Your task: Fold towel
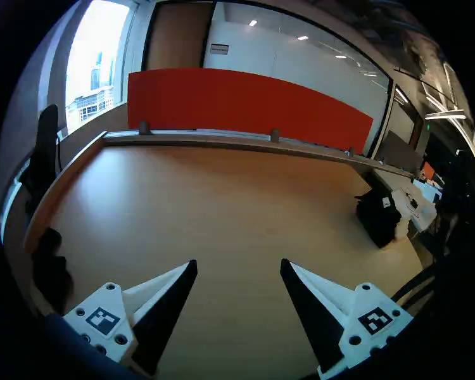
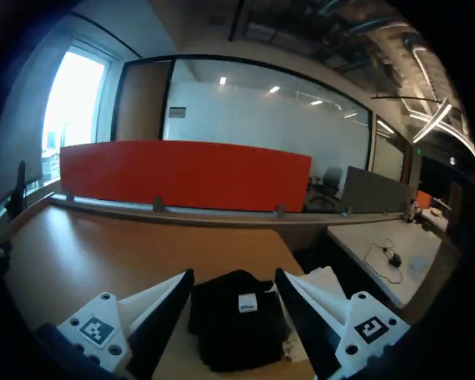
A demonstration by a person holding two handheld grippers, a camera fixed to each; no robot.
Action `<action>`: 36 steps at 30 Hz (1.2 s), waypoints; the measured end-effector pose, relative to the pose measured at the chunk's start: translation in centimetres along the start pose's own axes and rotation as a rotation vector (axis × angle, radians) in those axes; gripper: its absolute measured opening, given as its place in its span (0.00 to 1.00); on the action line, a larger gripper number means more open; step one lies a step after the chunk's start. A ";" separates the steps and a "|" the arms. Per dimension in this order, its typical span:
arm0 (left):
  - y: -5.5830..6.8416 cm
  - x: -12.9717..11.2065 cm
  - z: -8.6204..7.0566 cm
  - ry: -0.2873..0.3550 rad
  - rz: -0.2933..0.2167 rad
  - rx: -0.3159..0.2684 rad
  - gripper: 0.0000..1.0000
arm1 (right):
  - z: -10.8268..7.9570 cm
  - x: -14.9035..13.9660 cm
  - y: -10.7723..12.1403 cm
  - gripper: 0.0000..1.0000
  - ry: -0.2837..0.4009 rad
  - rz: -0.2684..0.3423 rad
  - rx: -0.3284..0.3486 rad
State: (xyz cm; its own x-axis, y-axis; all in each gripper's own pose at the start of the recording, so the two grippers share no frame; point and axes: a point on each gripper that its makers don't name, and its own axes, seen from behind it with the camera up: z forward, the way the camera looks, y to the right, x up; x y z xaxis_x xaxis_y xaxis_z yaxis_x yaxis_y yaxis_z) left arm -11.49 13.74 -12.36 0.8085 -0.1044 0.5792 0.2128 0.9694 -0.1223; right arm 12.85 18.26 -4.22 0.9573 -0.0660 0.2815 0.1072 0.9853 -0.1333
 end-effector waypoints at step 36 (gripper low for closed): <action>-6.4 13.9 -2.8 0.440 0.010 0.135 0.97 | -4.1 7.0 -9.7 1.00 0.165 0.005 0.126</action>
State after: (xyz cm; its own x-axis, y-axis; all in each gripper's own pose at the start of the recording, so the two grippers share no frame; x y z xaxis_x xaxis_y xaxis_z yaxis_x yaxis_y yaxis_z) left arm -0.06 5.47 -5.79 0.9723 -0.1514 0.1781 0.1544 0.9880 -0.0032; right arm 19.60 7.61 -4.89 0.9898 -0.0753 0.1206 0.0772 0.9970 -0.0110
